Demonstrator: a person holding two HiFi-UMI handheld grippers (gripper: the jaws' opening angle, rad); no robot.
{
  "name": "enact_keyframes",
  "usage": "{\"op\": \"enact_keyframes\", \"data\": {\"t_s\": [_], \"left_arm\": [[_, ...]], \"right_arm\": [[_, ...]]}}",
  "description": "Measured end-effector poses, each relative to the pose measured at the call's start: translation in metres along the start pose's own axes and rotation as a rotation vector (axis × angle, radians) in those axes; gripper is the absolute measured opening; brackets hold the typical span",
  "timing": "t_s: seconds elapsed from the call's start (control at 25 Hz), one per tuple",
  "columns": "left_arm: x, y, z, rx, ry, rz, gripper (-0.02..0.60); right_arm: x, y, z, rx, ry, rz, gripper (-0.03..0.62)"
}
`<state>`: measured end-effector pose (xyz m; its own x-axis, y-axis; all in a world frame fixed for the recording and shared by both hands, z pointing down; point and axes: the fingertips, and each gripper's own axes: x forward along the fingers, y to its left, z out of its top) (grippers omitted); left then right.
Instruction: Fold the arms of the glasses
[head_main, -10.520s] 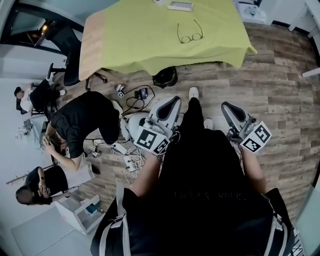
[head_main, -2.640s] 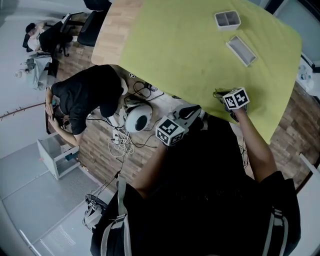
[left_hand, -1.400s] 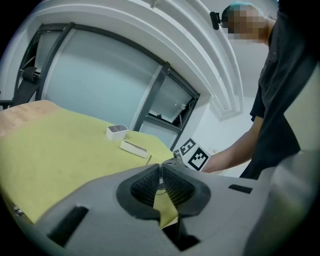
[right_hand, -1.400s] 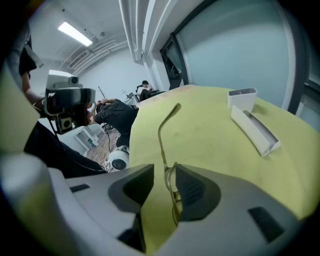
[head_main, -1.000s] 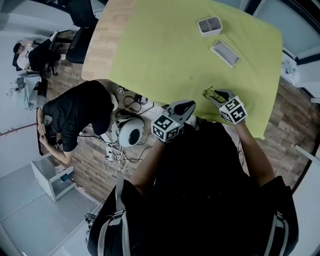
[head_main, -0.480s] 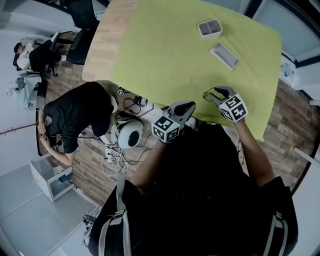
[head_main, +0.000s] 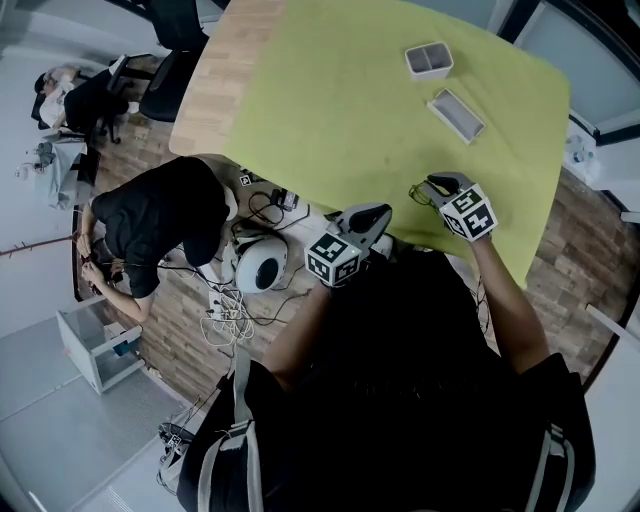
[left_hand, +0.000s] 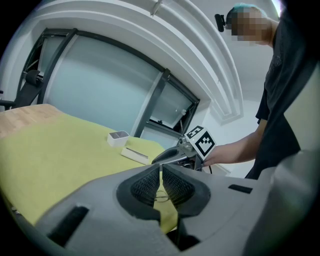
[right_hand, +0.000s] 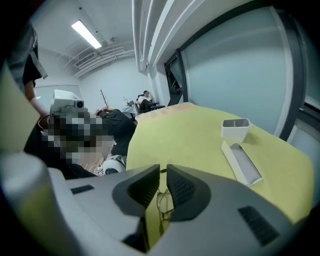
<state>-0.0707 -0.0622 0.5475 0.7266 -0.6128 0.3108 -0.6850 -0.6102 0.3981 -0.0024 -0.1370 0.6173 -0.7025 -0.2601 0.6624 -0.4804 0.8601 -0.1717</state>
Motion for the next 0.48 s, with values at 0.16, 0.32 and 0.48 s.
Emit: {"op": "enact_keyframes", "data": {"t_s": [0.16, 0.32, 0.48], "left_arm": [[0.001, -0.003, -0.002, -0.006, 0.006, -0.004, 0.032], [0.003, -0.009, -0.005, -0.005, 0.012, -0.012, 0.031], [0.008, -0.013, -0.008, -0.001, 0.024, -0.02, 0.031]], "right_arm": [[-0.007, 0.003, -0.001, 0.003, -0.006, 0.016, 0.054], [-0.019, 0.005, -0.006, 0.008, -0.012, 0.016, 0.051], [-0.029, 0.006, -0.016, 0.02, -0.011, 0.006, 0.051]]}}
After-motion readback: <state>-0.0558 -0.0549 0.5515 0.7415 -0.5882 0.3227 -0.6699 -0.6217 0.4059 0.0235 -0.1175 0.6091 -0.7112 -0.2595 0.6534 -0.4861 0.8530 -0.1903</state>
